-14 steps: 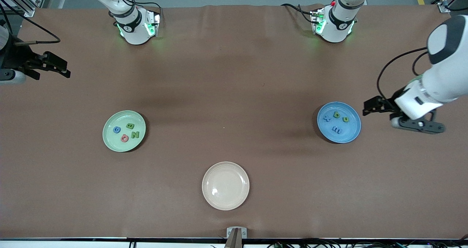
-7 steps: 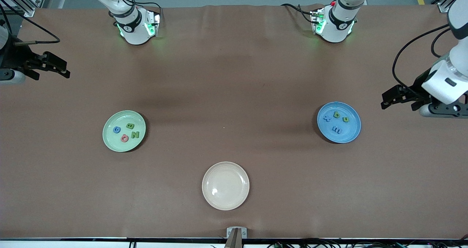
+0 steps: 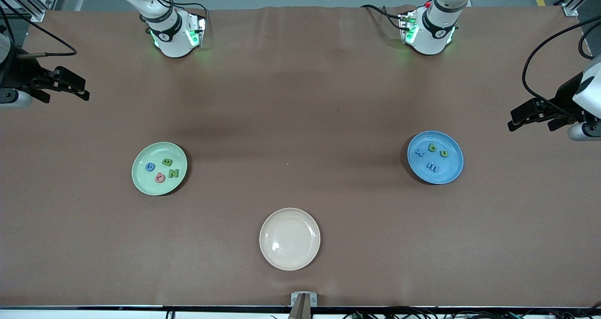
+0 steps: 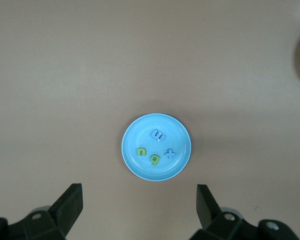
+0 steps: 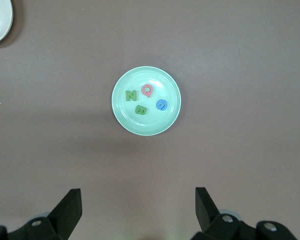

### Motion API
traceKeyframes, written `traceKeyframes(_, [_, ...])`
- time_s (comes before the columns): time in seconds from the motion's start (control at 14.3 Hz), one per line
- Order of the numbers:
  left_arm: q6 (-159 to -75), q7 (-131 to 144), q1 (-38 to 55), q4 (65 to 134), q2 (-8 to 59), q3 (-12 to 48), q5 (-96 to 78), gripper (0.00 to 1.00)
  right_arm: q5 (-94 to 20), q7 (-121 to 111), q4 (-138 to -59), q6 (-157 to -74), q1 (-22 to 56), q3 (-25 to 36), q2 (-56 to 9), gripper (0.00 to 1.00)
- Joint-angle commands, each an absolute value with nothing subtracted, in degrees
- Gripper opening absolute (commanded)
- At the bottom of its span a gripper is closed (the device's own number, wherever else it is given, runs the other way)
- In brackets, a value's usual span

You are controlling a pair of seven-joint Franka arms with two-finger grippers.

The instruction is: Sort upper and lower case letters into plates

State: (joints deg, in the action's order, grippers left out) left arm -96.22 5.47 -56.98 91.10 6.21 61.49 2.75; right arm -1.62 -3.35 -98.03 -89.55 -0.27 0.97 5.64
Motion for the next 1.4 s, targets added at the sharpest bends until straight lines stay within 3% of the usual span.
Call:
traceKeyframes(0.0, [-94.7, 4.7, -57.0, 90.4, 5.8, 60.4, 2.0, 1.00, -1.3, -3.5, -99.5, -89.7, -0.6, 0.8, 7.3, 1.00])
traceKeyframes(0.42, [-91.7, 5.5, -57.0, 87.4, 5.4, 56.7, 1.1, 1.00, -1.6, -3.4, -99.3, -89.6, -0.6, 0.8, 7.1, 1.00])
traceKeyframes(1.33, [-93.0, 4.8, -56.9, 87.2, 4.9, 57.6, 1.8, 1.00, -1.8, -3.3, -99.1, -89.5, -0.6, 0.8, 7.0, 1.00])
